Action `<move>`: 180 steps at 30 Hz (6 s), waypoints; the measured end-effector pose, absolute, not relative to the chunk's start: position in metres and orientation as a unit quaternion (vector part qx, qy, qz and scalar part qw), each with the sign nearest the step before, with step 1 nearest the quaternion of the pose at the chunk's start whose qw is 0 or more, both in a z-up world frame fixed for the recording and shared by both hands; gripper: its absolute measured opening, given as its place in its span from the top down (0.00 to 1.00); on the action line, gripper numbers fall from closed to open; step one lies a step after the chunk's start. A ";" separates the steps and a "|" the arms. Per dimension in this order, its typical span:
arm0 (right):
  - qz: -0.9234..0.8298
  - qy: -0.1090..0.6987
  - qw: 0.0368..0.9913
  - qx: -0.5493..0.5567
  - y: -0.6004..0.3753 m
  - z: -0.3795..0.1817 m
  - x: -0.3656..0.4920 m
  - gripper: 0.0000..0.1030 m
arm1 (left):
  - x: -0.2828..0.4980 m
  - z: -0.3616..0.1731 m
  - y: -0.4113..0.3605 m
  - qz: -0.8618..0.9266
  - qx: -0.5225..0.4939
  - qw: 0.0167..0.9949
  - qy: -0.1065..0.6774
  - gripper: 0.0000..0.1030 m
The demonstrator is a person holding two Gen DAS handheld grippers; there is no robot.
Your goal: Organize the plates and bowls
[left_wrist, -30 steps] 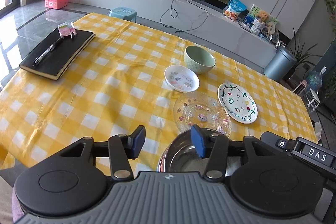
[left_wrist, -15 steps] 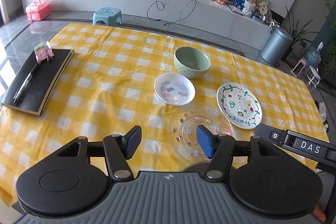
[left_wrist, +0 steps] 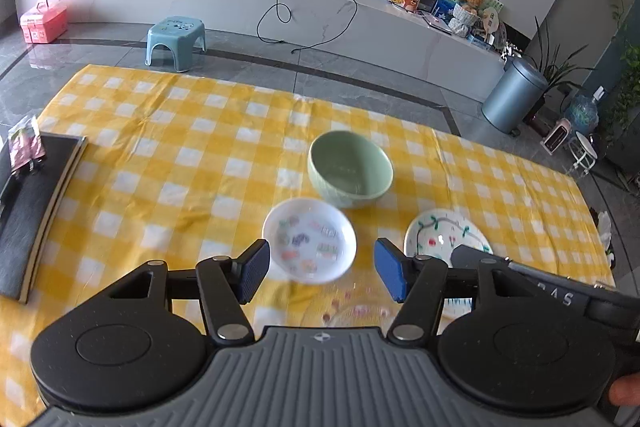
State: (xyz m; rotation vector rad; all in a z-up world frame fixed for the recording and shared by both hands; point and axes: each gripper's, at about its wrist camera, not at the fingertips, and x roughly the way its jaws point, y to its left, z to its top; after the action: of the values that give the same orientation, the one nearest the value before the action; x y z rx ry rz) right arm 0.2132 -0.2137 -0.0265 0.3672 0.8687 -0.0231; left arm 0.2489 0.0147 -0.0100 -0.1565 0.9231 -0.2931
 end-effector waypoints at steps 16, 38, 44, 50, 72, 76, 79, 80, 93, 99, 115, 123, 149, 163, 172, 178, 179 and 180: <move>-0.021 0.451 0.876 0.173 -0.214 -0.074 0.337 0.64 | 0.360 -0.067 -0.016 -0.125 -0.084 0.867 0.475 0.56; -0.007 0.488 0.852 0.190 -0.202 -0.120 0.379 0.85 | 0.389 -0.106 -0.031 -0.127 -0.088 0.849 0.506 0.89; -0.017 0.483 0.858 0.173 -0.197 -0.115 0.374 0.88 | 0.387 -0.104 -0.030 -0.131 -0.094 0.846 0.509 0.91; -0.019 0.474 0.861 0.182 -0.197 -0.095 0.360 0.89 | 0.371 -0.081 -0.028 -0.131 -0.092 0.854 0.495 0.91; 0.019 0.425 0.872 0.242 -0.184 0.004 0.169 0.89 | 0.196 0.016 -0.001 -0.104 -0.084 0.886 0.443 0.91; 0.033 0.417 0.874 0.245 -0.179 0.013 0.131 0.89 | 0.160 0.023 0.008 -0.101 -0.085 0.892 0.432 0.91; 0.041 0.413 0.877 0.241 -0.175 0.018 0.104 0.89 | 0.140 0.025 0.014 -0.097 -0.092 0.894 0.427 0.91; 0.043 0.412 0.878 0.240 -0.174 0.019 0.096 0.89 | 0.134 0.025 0.016 -0.097 -0.096 0.894 0.426 0.91; 0.055 0.436 0.864 0.247 -0.175 0.003 0.046 0.90 | 0.081 0.000 0.032 -0.097 -0.138 0.879 0.447 0.91; 0.057 0.455 0.855 0.242 -0.173 -0.010 0.043 0.90 | 0.073 -0.016 0.037 -0.094 -0.145 0.869 0.465 0.91; 0.045 0.493 0.844 0.207 -0.169 -0.036 0.054 0.94 | 0.083 -0.043 0.034 -0.089 -0.134 0.843 0.513 0.90; 0.043 0.492 0.849 0.186 -0.166 -0.040 0.056 0.95 | 0.085 -0.046 0.028 -0.076 -0.095 0.850 0.513 0.90; 0.045 0.437 0.874 0.206 -0.178 -0.022 0.048 0.80 | 0.085 -0.034 0.024 -0.114 -0.057 0.871 0.475 0.74; 0.022 0.434 0.872 0.225 -0.194 -0.026 0.048 0.49 | 0.076 -0.019 0.038 -0.126 -0.088 0.892 0.425 0.35; 0.027 0.491 0.822 0.289 -0.206 -0.062 0.052 0.38 | 0.085 -0.059 0.068 -0.097 -0.186 0.858 0.469 0.28; 0.039 0.511 0.794 0.326 -0.204 -0.079 0.052 0.43 | 0.084 -0.074 0.074 -0.105 -0.219 0.834 0.496 0.48; 0.041 0.513 0.792 0.330 -0.204 -0.081 0.052 0.47 | 0.084 -0.075 0.074 -0.105 -0.218 0.833 0.498 0.52; 0.043 0.514 0.789 0.334 -0.203 -0.082 0.052 0.50 | 0.084 -0.075 0.072 -0.107 -0.217 0.831 0.500 0.58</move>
State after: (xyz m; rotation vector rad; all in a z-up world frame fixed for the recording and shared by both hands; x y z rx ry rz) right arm 0.0522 -0.2033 -0.0821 0.7195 1.1077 0.0926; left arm 0.0842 0.0723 -0.0753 -0.4611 1.0599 -0.2276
